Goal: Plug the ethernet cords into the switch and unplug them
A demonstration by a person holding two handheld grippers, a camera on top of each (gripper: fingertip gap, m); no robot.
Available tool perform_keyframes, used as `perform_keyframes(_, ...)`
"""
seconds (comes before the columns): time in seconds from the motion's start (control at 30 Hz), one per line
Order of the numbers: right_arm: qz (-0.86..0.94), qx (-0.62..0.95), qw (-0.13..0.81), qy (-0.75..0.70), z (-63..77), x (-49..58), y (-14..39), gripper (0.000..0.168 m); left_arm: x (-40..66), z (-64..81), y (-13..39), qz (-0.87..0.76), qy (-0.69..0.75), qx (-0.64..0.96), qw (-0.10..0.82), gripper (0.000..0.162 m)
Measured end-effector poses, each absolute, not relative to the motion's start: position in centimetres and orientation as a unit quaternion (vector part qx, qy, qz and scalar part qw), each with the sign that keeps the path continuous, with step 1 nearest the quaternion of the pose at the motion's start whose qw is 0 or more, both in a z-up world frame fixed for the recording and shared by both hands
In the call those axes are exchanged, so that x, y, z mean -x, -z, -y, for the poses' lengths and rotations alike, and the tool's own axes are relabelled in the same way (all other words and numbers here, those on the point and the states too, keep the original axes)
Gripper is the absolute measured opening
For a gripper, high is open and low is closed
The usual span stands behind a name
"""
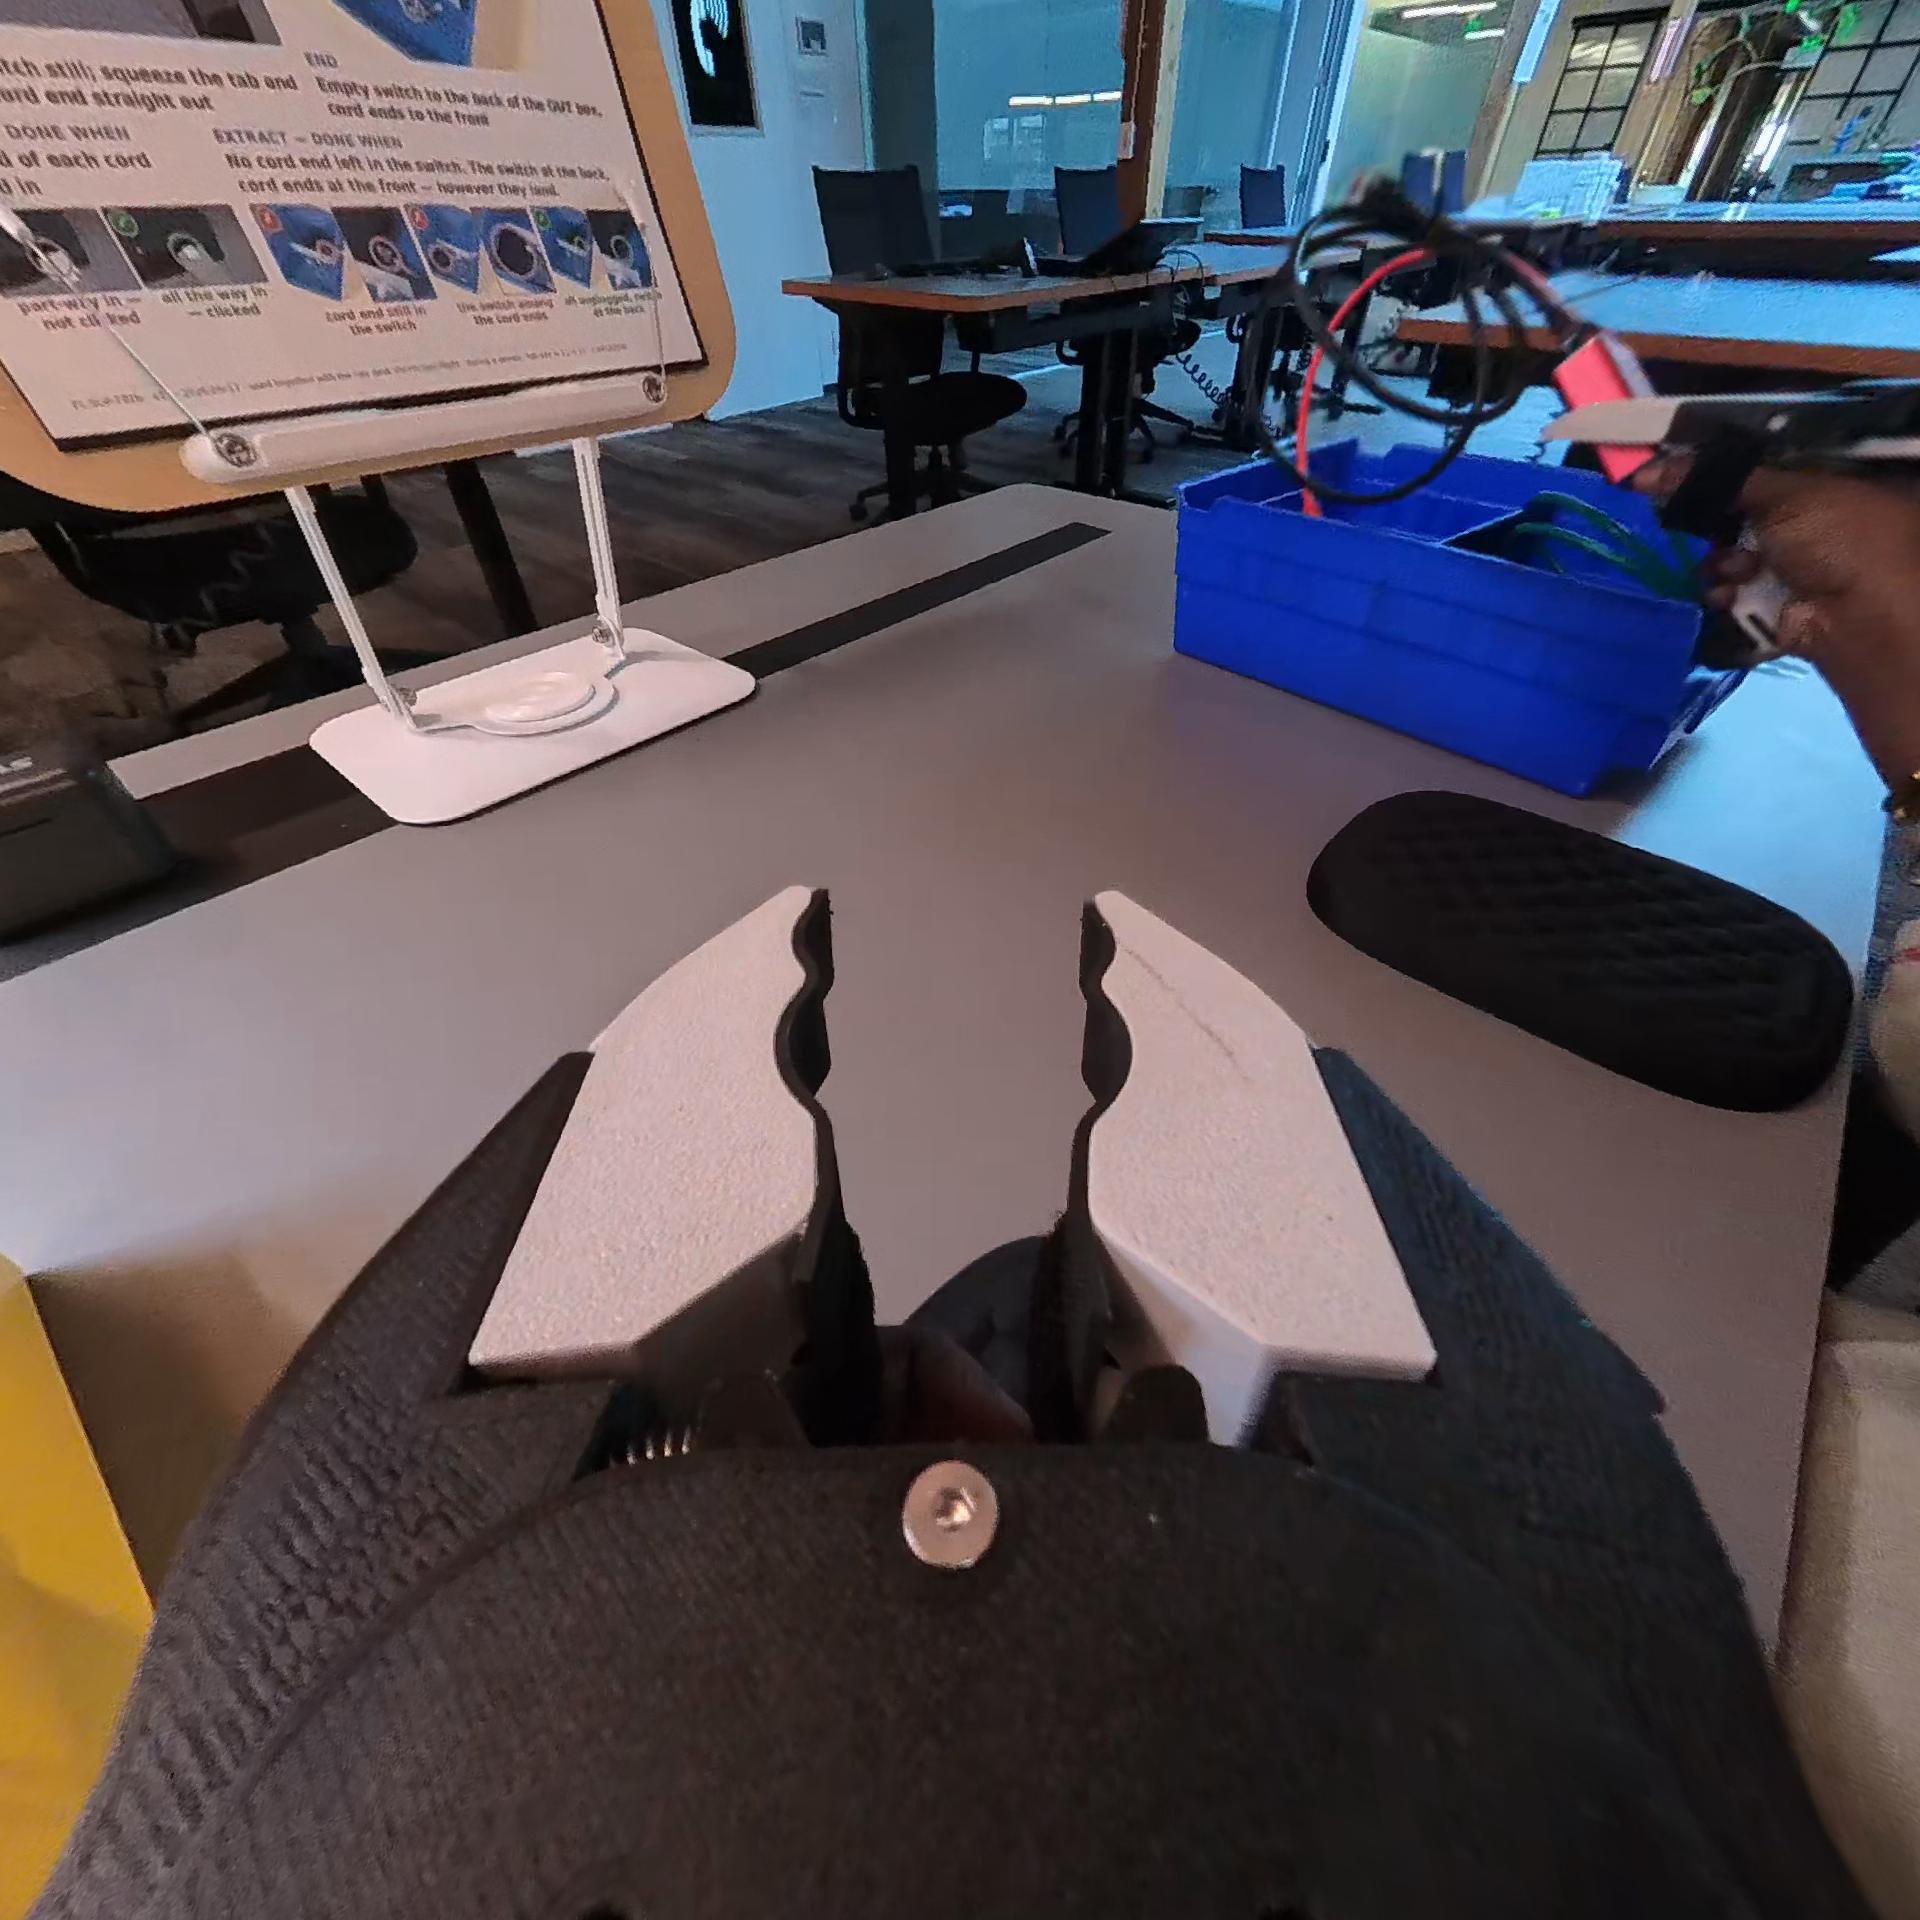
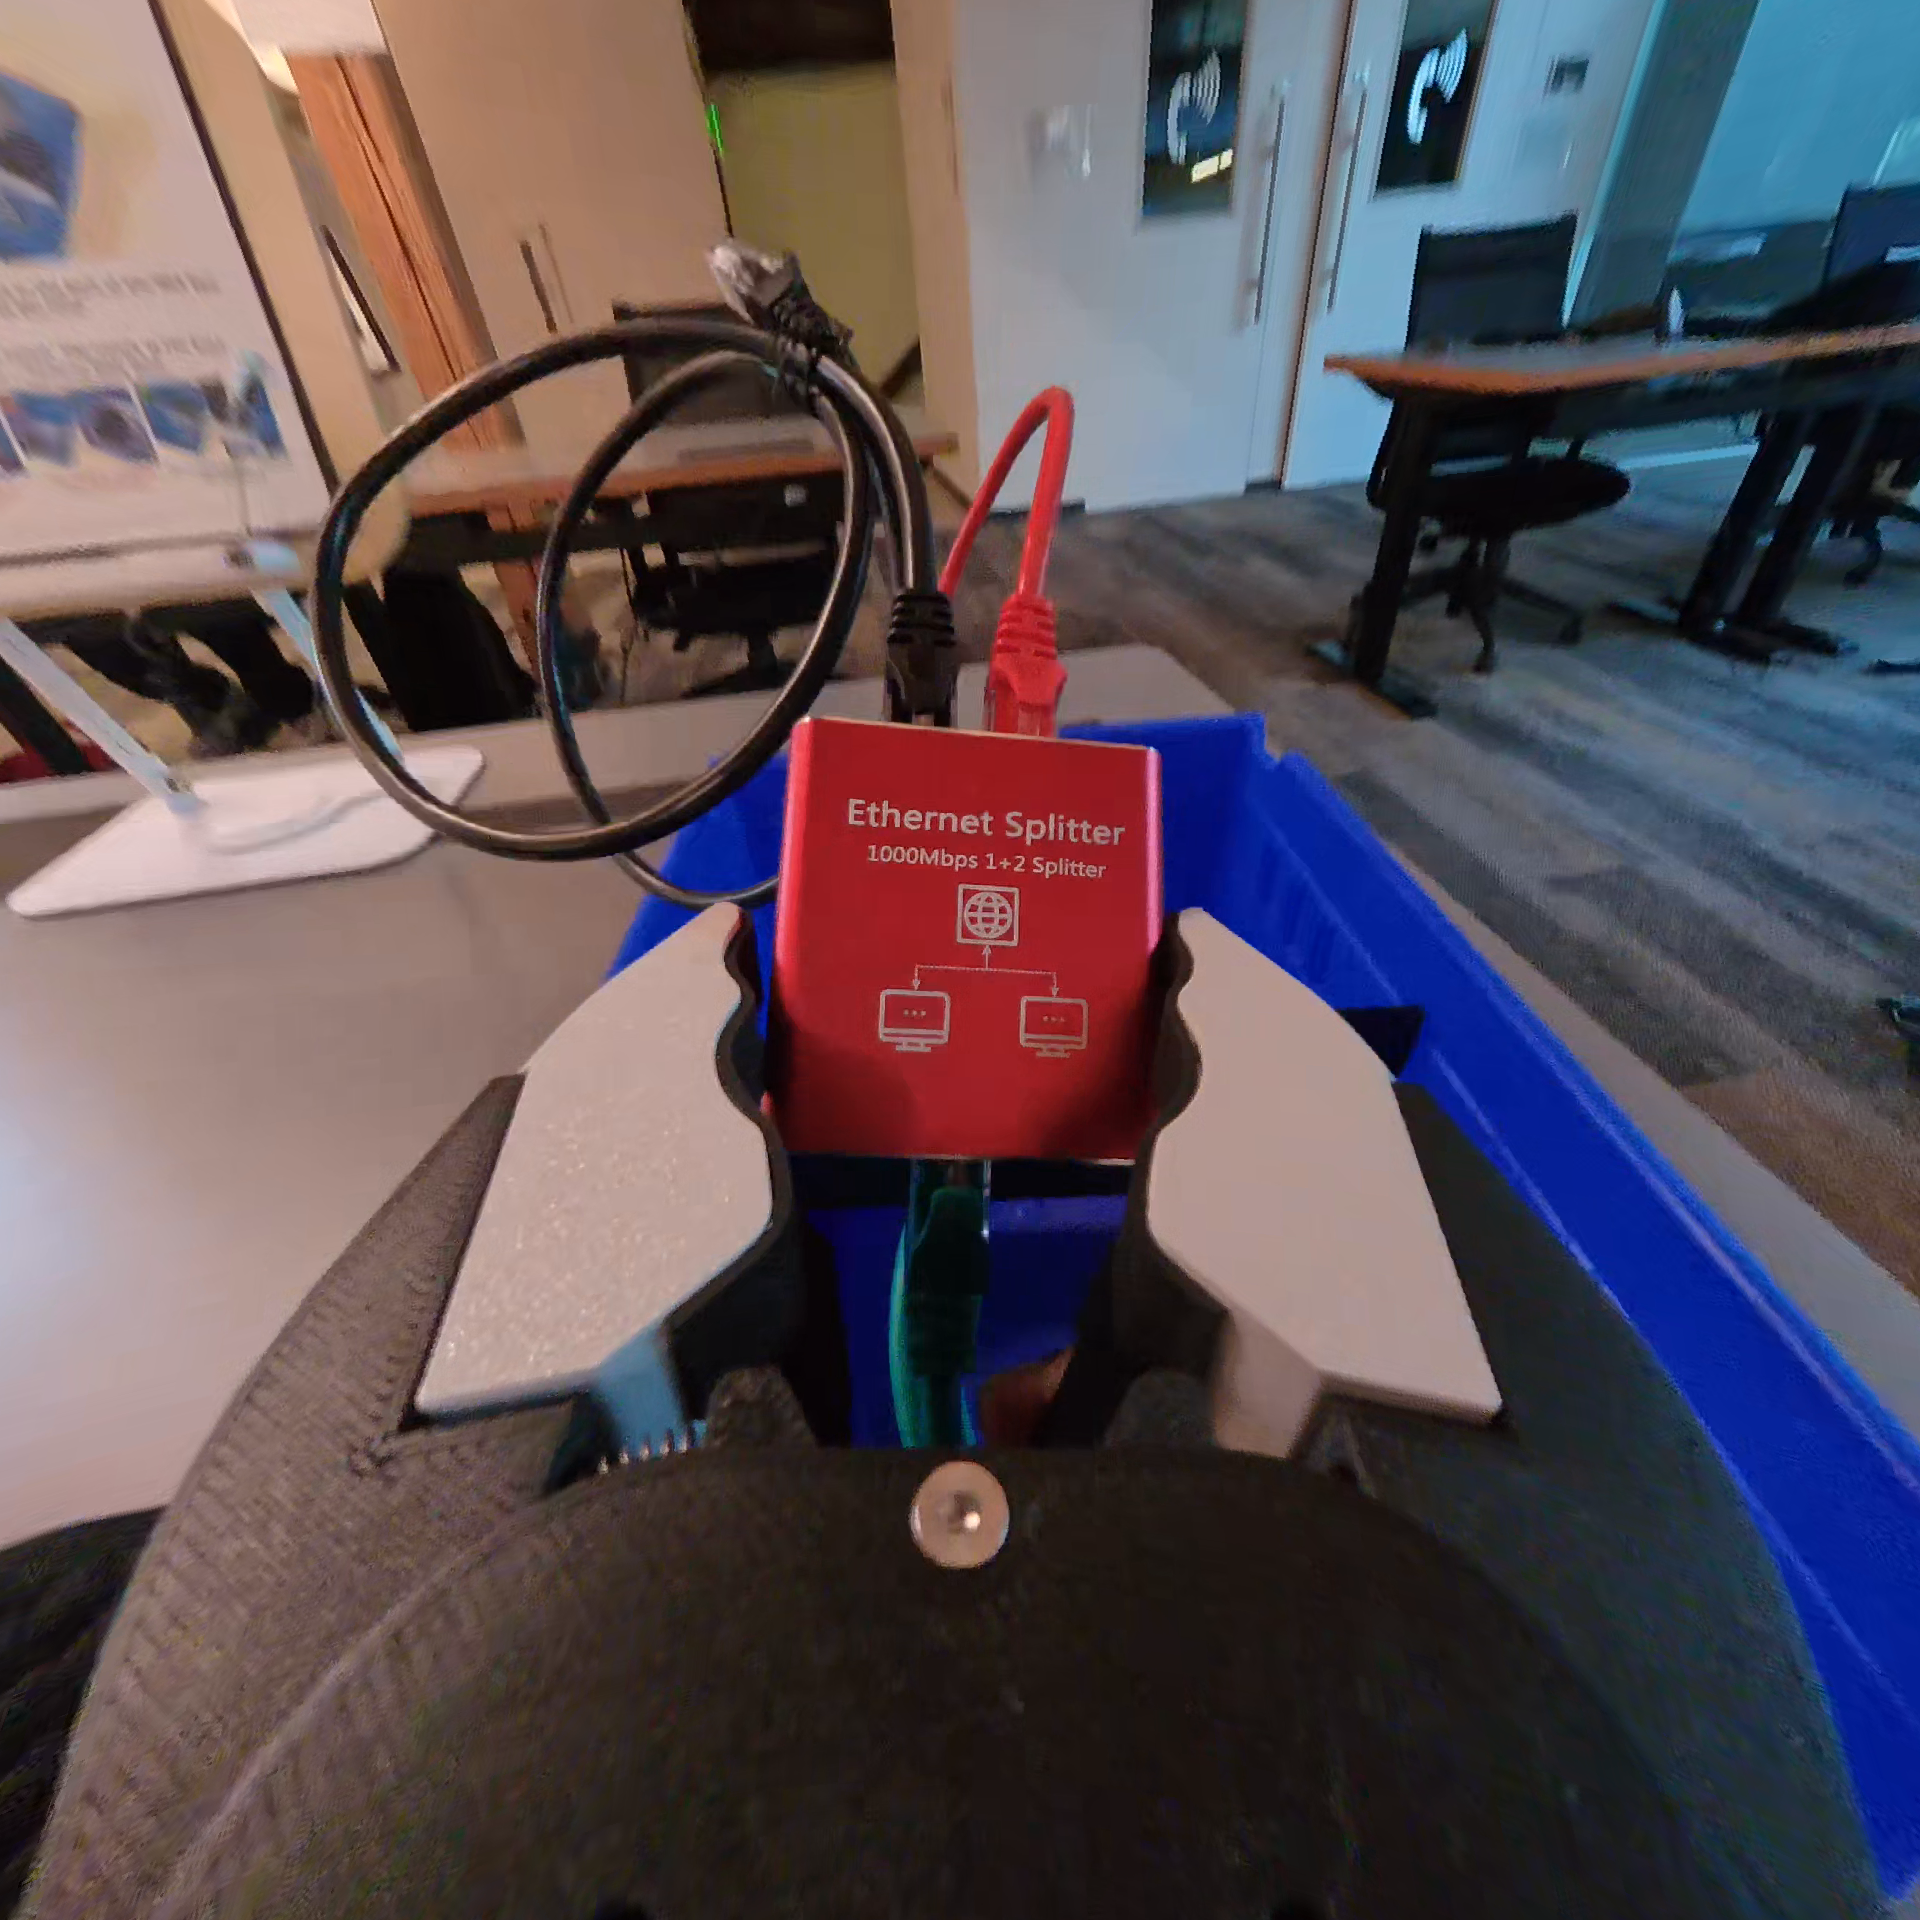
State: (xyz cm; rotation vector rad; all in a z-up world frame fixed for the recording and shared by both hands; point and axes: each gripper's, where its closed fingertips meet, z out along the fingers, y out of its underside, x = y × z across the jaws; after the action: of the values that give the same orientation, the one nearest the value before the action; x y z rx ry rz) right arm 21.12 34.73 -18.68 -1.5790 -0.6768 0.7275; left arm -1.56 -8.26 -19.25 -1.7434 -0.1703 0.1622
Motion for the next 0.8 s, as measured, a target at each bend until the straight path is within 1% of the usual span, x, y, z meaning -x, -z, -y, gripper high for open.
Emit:
perform_keyframes(0.1, 0.311, 0.709, 0.566, -0.283, -34.9, -20.4, 20.8, 0.070, 1.4, 8.0, 20.1, 0.079, -0.063, 0.780, 0.617, 0.045)
perform_keyframes(0.17, 0.311, 0.711, 0.567, -0.277, -35.0, -20.3, 20.7, 0.063, 1.2, 7.9, 20.5, 0.072, -0.062, 0.789, 0.607, 0.046)
perform_keyframes(0.27, 0.323, 0.732, 0.547, -0.244, -35.3, -20.5, 21.5, 0.076, 1.0, 7.7, 20.8, 0.065, -0.061, 0.794, 0.601, 0.046)
perform_keyframes(0.43, 0.341, 0.742, 0.542, -0.199, -35.3, -21.0, 22.3, 0.083, 0.8, 7.3, 21.5, 0.070, -0.044, 0.801, 0.593, 0.046)
perform_keyframes(0.6, 0.356, 0.739, 0.546, -0.169, -34.8, -21.2, 21.8, 0.082, 0.7, 7.2, 21.6, 0.067, -0.047, 0.804, 0.589, 0.046)
perform_keyframes(0.8, 0.413, 0.715, 0.532, -0.189, -33.5, -19.7, 21.1, 0.085, 1.0, 7.6, 21.5, 0.072, -0.050, 0.802, 0.591, 0.046)
